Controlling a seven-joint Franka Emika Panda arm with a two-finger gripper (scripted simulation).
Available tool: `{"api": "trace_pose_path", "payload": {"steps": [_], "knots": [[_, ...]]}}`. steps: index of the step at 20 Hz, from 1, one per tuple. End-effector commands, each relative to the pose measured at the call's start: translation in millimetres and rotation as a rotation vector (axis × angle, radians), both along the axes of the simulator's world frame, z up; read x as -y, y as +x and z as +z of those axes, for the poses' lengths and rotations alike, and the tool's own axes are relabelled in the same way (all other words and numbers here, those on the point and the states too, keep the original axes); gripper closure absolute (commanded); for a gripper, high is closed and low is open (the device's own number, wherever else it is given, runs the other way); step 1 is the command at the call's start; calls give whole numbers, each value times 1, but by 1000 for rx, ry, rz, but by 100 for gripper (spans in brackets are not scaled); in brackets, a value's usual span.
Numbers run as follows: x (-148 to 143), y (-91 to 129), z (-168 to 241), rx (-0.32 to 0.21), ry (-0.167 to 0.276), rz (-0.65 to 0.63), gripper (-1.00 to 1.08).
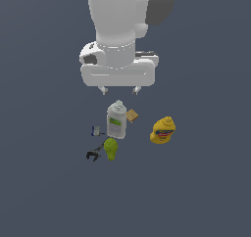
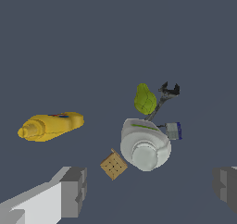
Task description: Pick up a designated object from a clutter of objects.
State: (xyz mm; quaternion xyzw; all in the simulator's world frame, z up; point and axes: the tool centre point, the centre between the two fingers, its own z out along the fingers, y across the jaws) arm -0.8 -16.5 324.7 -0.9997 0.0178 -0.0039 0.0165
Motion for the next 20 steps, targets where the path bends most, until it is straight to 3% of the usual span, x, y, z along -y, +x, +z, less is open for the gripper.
{"api": "trace_pose_path", "payload": {"steps": [1,11,20], "knots": [[0,0,0,0,0,0,-92],[2,11,17,47,-36,38,-92],[5,13,8,43,-29,-7,-92]]}}
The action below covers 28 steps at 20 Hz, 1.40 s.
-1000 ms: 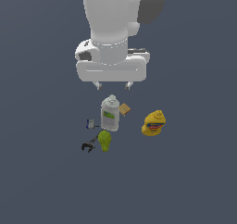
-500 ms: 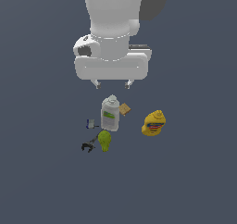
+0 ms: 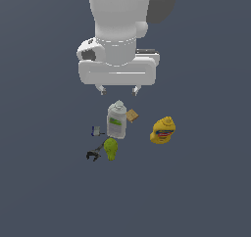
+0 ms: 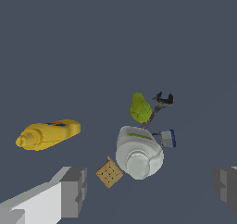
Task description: Pick up a designated object from a clutter of objects.
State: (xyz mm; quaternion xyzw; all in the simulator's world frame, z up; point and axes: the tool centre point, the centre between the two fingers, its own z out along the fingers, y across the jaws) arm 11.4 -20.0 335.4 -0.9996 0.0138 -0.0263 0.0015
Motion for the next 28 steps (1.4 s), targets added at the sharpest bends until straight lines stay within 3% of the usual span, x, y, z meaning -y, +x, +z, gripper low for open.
{"api": "trace_pose_path", "payload": {"steps": [1,10,28], "knots": [[2,1,-6,-2,4,-27,-92],[15,5,-43,-11,29,-214,-92],[62,-2,-156,-42,67,-810,-92]]}}
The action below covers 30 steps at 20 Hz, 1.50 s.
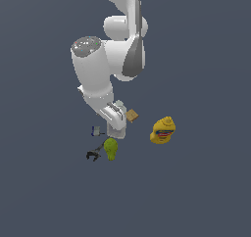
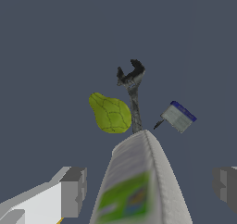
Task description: Pick up a designated object from a clutter of objects.
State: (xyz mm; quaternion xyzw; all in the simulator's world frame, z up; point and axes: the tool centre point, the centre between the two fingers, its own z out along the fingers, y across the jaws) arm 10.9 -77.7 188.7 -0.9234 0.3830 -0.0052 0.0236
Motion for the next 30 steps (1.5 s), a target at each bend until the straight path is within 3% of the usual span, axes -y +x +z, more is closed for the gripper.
{"api": "trace_pose_path", "payload": {"steps": [1,17,30], "knots": [[7,-3,-16,-6,2,-86,-92],[51,-35,-103,-36,-15,-592,-92],[64,-48,-126,-41,-28,-739,-92]]}}
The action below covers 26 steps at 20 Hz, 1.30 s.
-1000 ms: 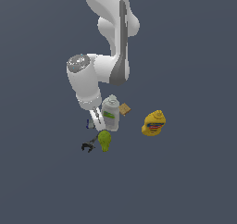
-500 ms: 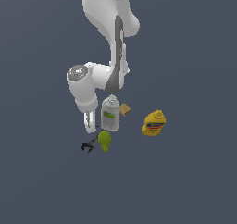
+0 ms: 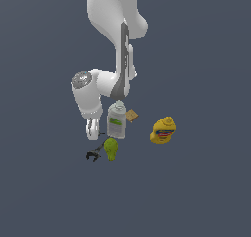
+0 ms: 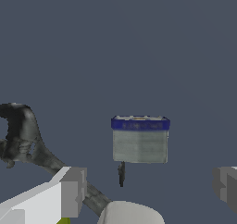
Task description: Pick up a designated object from a clutter of objects.
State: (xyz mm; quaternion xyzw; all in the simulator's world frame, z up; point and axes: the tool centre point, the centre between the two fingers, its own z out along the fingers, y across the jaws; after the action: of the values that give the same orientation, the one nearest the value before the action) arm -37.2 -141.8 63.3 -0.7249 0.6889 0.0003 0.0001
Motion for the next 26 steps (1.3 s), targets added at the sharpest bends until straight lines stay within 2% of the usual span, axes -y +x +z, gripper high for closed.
{"api": "trace_pose_path", "payload": {"steps": [1,20,21,26], "knots": [[0,0,0,0,0,0,-92],[0,-1,-51,0,0,-6,-92],[0,-1,-51,0,0,-6,108],[0,-1,-51,0,0,-6,108]]}}
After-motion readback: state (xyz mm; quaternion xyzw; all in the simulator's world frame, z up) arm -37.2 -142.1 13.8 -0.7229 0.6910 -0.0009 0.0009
